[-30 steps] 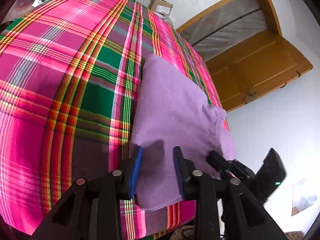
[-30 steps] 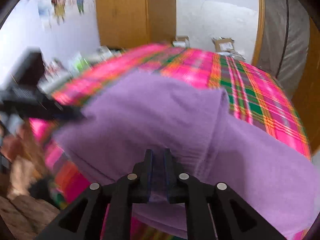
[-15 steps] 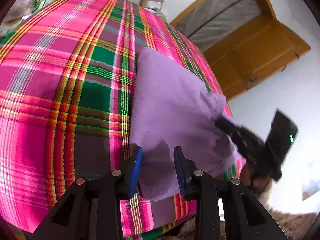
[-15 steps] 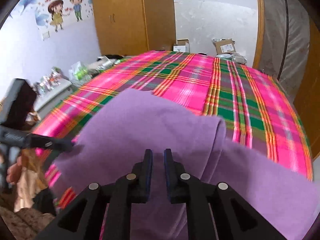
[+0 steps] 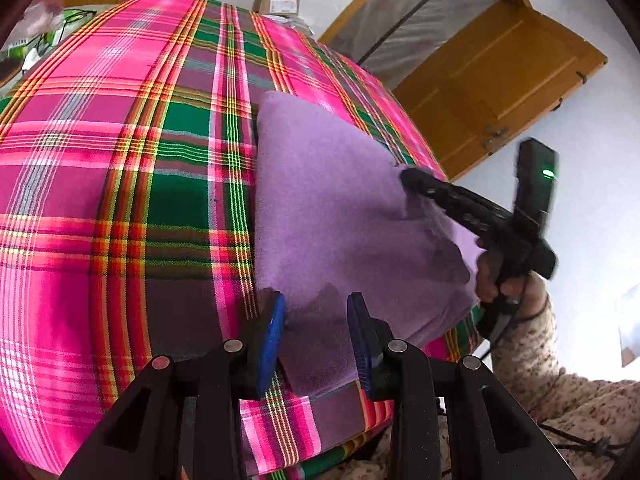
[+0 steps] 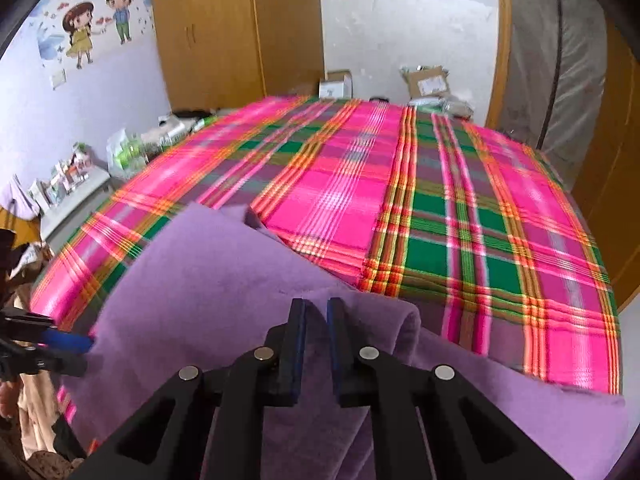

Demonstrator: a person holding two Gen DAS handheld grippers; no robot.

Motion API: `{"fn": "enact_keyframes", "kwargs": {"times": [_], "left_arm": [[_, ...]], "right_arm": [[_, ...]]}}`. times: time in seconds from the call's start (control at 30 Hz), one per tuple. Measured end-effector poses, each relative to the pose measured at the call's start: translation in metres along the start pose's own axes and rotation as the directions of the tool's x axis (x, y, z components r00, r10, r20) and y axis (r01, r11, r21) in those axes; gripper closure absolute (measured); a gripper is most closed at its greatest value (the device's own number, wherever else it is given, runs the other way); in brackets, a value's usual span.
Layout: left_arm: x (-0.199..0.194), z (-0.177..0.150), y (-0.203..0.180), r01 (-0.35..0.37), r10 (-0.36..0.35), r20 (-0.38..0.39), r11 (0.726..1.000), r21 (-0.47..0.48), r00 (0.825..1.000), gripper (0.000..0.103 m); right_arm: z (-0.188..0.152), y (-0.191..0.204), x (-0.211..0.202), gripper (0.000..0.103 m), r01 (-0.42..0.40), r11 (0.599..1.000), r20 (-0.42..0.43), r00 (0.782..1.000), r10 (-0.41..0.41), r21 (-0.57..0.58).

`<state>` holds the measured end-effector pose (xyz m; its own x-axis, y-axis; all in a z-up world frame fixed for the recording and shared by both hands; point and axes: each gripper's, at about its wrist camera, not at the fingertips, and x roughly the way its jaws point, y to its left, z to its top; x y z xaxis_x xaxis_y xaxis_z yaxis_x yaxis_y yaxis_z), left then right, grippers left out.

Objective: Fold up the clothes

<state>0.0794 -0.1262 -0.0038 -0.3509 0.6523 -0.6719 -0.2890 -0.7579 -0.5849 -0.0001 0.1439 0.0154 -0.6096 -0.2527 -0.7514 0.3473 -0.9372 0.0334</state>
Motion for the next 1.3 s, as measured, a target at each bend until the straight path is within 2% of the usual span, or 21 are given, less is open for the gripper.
{"fn": "enact_keyframes", "kwargs": {"times": [0.27, 0.4, 0.5, 0.63, 0.7, 0.83, 0.93, 1.0, 1.13, 1.23, 1.3], "left_arm": [[-0.004, -0.004, 0.003, 0.019, -0.019, -0.001, 1.000, 0.005, 1.000, 0.070], [-0.008, -0.009, 0.004, 0.021, -0.021, -0.007, 1.000, 0.017, 1.000, 0.070], [-0.009, -0.016, 0.005, 0.017, -0.017, -0.021, 1.000, 0.024, 1.000, 0.070], [-0.014, -0.023, 0.009, 0.029, -0.029, -0.024, 0.999, 0.020, 0.999, 0.070], [-0.016, -0.025, 0.010, 0.033, -0.033, -0.025, 0.999, 0.022, 0.999, 0.070], [-0.020, -0.031, 0.007, 0.038, -0.036, -0.039, 0.999, 0.035, 0.999, 0.070], [-0.020, -0.033, 0.007, 0.049, -0.048, -0.036, 0.998, 0.032, 0.998, 0.070], [-0.022, -0.035, 0.008, 0.057, -0.056, -0.032, 0.998, 0.024, 0.998, 0.070], [-0.024, -0.037, 0.008, 0.061, -0.061, -0.023, 0.998, 0.008, 0.998, 0.070], [-0.029, -0.039, 0.013, 0.068, -0.068, -0.005, 0.998, -0.010, 0.998, 0.070], [-0.031, -0.039, 0.016, 0.074, -0.073, 0.006, 0.997, -0.031, 0.997, 0.070]], "right_arm": [[0.000, 0.007, 0.006, 0.093, 0.052, 0.997, -0.021, 0.998, -0.053, -0.052], [-0.010, 0.017, -0.020, 0.090, 0.100, 0.994, 0.039, 0.994, -0.098, -0.052], [-0.028, 0.030, -0.033, 0.090, 0.065, 0.995, 0.059, 0.996, -0.061, -0.071], [-0.060, 0.043, -0.040, 0.090, 0.070, 0.992, 0.070, 0.996, -0.063, -0.103], [-0.077, 0.052, -0.041, 0.090, 0.113, 0.983, 0.106, 0.990, -0.099, -0.146], [-0.079, 0.069, -0.051, 0.090, 0.209, 0.961, 0.133, 0.973, -0.187, -0.181], [-0.084, 0.072, -0.058, 0.090, 0.138, 0.974, 0.144, 0.983, -0.113, -0.180], [-0.088, 0.073, -0.050, 0.089, 0.126, 0.976, 0.100, 0.989, -0.109, -0.178], [-0.089, 0.077, -0.057, 0.089, 0.143, 0.976, 0.097, 0.987, -0.129, -0.162], [-0.087, 0.084, -0.068, 0.088, 0.047, 0.988, 0.112, 0.993, -0.031, -0.148], [-0.090, 0.092, -0.062, 0.083, 0.030, 0.987, 0.088, 0.996, -0.016, -0.161]]}}
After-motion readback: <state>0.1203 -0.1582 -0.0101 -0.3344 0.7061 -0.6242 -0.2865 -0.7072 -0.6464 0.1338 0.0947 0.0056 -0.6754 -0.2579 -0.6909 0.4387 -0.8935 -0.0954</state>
